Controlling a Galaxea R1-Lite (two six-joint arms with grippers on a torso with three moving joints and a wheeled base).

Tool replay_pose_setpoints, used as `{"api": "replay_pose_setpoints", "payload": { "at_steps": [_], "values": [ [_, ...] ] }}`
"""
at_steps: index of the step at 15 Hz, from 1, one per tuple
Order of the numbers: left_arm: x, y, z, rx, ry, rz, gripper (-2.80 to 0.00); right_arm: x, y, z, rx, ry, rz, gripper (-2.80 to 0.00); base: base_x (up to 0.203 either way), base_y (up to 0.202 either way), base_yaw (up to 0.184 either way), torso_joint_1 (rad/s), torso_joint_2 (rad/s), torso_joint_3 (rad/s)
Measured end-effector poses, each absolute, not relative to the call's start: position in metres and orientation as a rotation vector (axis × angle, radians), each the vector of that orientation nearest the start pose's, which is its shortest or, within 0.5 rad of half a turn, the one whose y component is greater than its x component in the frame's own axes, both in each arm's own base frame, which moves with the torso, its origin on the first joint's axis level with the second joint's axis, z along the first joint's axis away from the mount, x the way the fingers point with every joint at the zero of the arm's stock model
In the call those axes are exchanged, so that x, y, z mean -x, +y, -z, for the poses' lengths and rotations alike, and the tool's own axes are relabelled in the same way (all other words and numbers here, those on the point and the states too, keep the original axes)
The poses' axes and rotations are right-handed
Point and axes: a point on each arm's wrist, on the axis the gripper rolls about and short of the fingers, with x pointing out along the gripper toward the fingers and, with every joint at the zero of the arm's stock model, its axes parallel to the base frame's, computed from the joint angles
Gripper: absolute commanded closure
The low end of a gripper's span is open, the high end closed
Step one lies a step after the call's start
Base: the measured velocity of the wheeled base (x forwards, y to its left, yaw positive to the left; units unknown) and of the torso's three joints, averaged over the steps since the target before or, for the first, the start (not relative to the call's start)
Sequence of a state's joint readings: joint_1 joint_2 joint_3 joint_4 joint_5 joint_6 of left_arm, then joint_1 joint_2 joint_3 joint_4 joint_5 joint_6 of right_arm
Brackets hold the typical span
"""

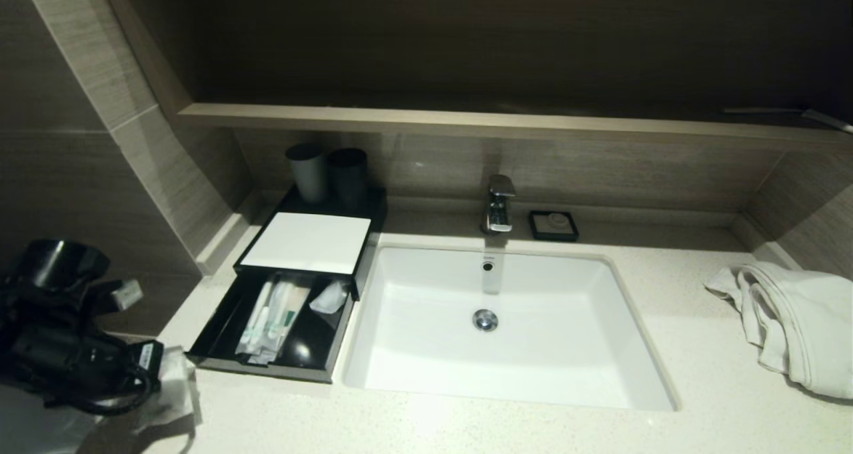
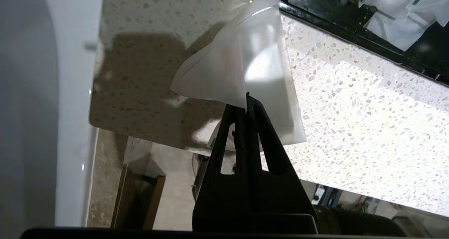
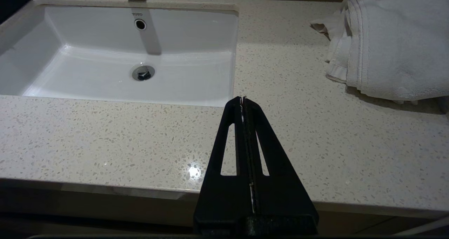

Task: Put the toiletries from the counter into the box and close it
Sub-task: Pick up the bathroom toiletry, then place the bathroom toiletry into the drawer

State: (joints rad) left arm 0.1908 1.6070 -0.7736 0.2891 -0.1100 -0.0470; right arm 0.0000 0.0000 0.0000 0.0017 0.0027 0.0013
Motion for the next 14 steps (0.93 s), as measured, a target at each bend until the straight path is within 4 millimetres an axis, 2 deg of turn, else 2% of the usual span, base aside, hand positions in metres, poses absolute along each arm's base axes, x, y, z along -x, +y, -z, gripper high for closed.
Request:
{"api": "replay_pose_setpoints", "payload": {
  "at_steps": [4,10,12,14],
  "values": [
    [-0.221,0.043,-0.142,0.215,1.042,-0.111,0.0,0.023,0.0,-0.075,-0.002,0.002,-0.003,0.0,0.0,0.0,0.0,0.0,0.0,0.0],
    [-0.227,0.044,-0.163,0.273,0.936,-0.13,0.0,0.023,0.0,-0.075,-0.001,0.002,-0.003,0.0,0.0,0.0,0.0,0.0,0.0,0.0],
    [-0.233,0.042,-0.173,0.28,0.891,-0.113,0.0,0.023,0.0,-0.075,-0.001,0.002,-0.003,0.0,0.0,0.0,0.0,0.0,0.0,0.0],
    [-0.247,0.032,-0.184,0.27,0.852,-0.071,0.0,0.023,0.0,-0.075,-0.001,0.002,-0.003,0.0,0.0,0.0,0.0,0.0,0.0,0.0]
  ]
}}
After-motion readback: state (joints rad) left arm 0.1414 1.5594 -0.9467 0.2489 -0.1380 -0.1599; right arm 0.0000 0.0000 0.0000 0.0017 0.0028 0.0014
